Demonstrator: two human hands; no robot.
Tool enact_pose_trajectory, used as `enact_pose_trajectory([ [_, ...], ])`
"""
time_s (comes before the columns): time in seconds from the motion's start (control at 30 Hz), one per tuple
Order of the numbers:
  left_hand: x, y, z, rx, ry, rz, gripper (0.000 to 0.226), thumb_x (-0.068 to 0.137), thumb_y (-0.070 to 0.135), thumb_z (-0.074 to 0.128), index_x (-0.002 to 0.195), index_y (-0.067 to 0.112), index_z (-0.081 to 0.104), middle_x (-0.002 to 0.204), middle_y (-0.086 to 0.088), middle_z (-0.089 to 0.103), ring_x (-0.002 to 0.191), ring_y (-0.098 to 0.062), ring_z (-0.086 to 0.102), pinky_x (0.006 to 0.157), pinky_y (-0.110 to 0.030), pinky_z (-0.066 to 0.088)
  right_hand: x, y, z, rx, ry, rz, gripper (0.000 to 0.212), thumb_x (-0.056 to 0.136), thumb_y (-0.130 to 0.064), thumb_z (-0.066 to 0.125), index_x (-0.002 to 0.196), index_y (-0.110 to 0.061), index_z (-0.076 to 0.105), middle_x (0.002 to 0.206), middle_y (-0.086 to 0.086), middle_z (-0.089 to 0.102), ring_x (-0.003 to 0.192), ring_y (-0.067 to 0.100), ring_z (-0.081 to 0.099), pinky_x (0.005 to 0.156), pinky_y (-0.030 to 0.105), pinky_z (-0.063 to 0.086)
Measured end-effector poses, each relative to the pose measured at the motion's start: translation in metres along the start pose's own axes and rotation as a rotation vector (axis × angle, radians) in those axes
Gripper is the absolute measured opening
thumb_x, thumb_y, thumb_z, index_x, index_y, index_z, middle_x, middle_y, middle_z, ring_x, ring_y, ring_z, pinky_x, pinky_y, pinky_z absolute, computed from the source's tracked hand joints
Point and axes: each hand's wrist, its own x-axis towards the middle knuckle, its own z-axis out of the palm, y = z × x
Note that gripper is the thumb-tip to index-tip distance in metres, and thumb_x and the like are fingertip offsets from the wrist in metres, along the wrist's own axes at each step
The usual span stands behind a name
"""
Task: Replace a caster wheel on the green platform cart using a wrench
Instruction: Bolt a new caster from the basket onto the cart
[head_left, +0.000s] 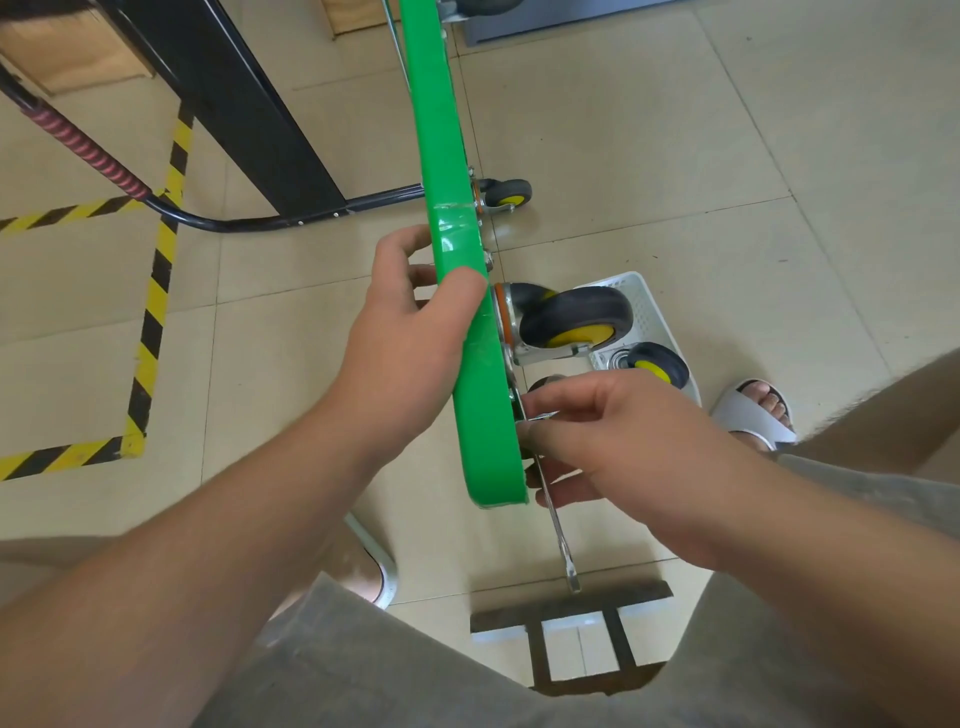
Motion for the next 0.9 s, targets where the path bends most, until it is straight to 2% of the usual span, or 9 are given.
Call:
enact_pose_trajectory([
  [0.1, 0.000, -0.001, 0.000, -0.001, 0.003, 0.011, 0.038, 0.100, 0.034, 0.054, 0.137, 0.042, 0.044, 0.122, 0.002, 0.061, 0.089, -0.016, 0.074, 0.073, -0.033, 0.061, -0.005, -0.008, -0.001, 0.024, -0.023, 0.027, 0.013, 0.097, -0.010, 0.067, 0.101, -0.010, 0.078, 0.085, 0.011, 0.079, 0.070, 0.026, 0.075, 0.068, 0.038, 0.065],
  [0.3, 0.001, -0.001, 0.000, -0.006, -0.014, 0.016, 0.048, 0.087, 0.043, 0.055, 0.134, 0.043, 0.046, 0.124, 0.002, 0.063, 0.093, -0.018, 0.074, 0.076, -0.036, 0.063, -0.010, -0.026, -0.004, 0.022, -0.060, 0.040, 0.017, 0.098, -0.008, 0.063, 0.095, 0.002, 0.076, 0.080, 0.018, 0.077, 0.058, 0.020, 0.071, 0.057, 0.029, 0.061],
  [0.43, 0.001, -0.002, -0.001, -0.011, -0.011, 0.021, 0.048, 0.087, 0.041, 0.056, 0.134, 0.042, 0.046, 0.124, 0.002, 0.063, 0.093, -0.017, 0.075, 0.078, -0.038, 0.064, -0.009, -0.032, -0.007, 0.140, -0.085, 0.081, 0.019, 0.098, -0.009, 0.064, 0.096, 0.007, 0.074, 0.072, 0.015, 0.072, 0.057, 0.017, 0.068, 0.053, 0.024, 0.056],
  [0.63, 0.002, -0.002, -0.001, 0.000, -0.015, 0.019, 0.049, 0.087, 0.043, 0.055, 0.135, 0.042, 0.045, 0.125, 0.002, 0.062, 0.094, -0.019, 0.074, 0.077, -0.039, 0.064, -0.013, -0.029, -0.010, 0.159, -0.091, 0.083, 0.024, 0.097, -0.017, 0.067, 0.100, 0.006, 0.074, 0.076, 0.013, 0.070, 0.058, 0.016, 0.067, 0.053, 0.020, 0.055],
  [0.77, 0.002, -0.002, 0.000, -0.006, -0.017, 0.012, 0.049, 0.087, 0.043, 0.055, 0.135, 0.042, 0.044, 0.124, 0.003, 0.061, 0.093, -0.018, 0.074, 0.073, -0.033, 0.061, -0.019, -0.020, -0.012, 0.141, -0.073, 0.079, 0.022, 0.095, -0.018, 0.069, 0.094, 0.004, 0.074, 0.075, 0.013, 0.071, 0.057, 0.018, 0.066, 0.053, 0.024, 0.056],
  [0.9, 0.001, -0.002, -0.001, -0.009, -0.012, 0.010, 0.042, 0.096, 0.039, 0.056, 0.136, 0.042, 0.044, 0.123, 0.003, 0.061, 0.089, -0.016, 0.073, 0.071, -0.030, 0.058, -0.023, -0.006, -0.010, 0.118, -0.041, 0.094, 0.011, 0.092, -0.016, 0.072, 0.097, -0.007, 0.076, 0.084, 0.014, 0.075, 0.062, 0.024, 0.072, 0.058, 0.033, 0.061],
])
